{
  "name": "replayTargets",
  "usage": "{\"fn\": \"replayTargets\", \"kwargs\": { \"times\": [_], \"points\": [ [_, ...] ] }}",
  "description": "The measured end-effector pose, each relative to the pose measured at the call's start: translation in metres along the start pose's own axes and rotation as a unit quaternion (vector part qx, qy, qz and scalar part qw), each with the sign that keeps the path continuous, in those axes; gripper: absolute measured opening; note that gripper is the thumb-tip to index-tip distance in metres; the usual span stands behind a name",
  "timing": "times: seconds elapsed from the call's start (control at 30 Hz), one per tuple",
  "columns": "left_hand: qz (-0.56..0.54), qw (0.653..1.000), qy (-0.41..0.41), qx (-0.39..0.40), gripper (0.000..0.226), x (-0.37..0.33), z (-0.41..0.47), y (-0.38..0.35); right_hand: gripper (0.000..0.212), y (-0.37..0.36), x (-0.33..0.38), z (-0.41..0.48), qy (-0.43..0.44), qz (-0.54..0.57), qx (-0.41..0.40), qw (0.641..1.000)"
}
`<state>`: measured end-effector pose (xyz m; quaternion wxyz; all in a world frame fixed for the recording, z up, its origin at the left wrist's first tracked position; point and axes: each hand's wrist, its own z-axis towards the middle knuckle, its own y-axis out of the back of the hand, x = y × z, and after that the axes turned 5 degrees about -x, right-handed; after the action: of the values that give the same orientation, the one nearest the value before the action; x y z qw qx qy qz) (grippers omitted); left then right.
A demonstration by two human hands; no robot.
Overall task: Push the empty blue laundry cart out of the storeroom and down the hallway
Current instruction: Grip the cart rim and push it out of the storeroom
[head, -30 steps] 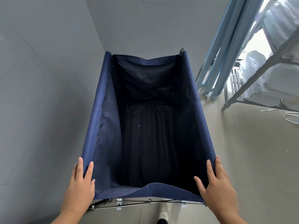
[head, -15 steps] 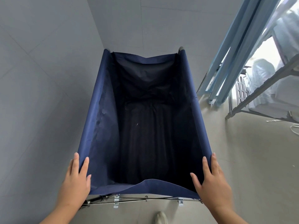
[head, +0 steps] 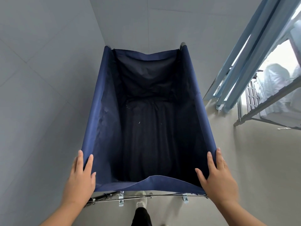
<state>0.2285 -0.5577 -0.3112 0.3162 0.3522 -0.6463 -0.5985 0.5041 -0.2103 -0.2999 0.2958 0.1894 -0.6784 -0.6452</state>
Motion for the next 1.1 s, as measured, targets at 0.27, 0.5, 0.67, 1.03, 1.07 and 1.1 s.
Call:
{"fn": "replayTargets", "kwargs": {
  "times": [0.27, 0.5, 0.67, 1.03, 1.07, 1.1],
  "points": [
    [0.013, 1.000, -0.019, 0.003, 0.082, 0.006, 0.042, 0.007, 0.077, -0.005, 0.017, 0.044, 0.002, 0.006, 0.003, 1.000],
    [-0.019, 0.999, -0.005, 0.026, 0.081, 0.009, 0.070, 0.018, 0.079, -0.009, 0.032, 0.071, 0.000, 0.008, 0.021, 1.000],
    [-0.021, 0.999, -0.017, 0.019, 0.053, 0.016, 0.088, 0.022, 0.080, -0.012, 0.041, 0.081, -0.002, 0.008, 0.026, 1.000],
    [-0.051, 0.998, 0.005, 0.025, 0.062, 0.025, 0.091, 0.012, 0.080, -0.005, 0.047, 0.082, 0.009, -0.011, 0.027, 1.000],
    [-0.056, 0.998, 0.006, 0.025, 0.062, 0.026, 0.091, 0.012, 0.082, -0.004, 0.048, 0.081, 0.010, -0.019, 0.025, 0.999],
    [-0.060, 0.998, 0.006, 0.021, 0.063, 0.026, 0.091, 0.013, 0.086, -0.003, 0.049, 0.081, 0.009, -0.028, 0.025, 0.999]
  ]
}}
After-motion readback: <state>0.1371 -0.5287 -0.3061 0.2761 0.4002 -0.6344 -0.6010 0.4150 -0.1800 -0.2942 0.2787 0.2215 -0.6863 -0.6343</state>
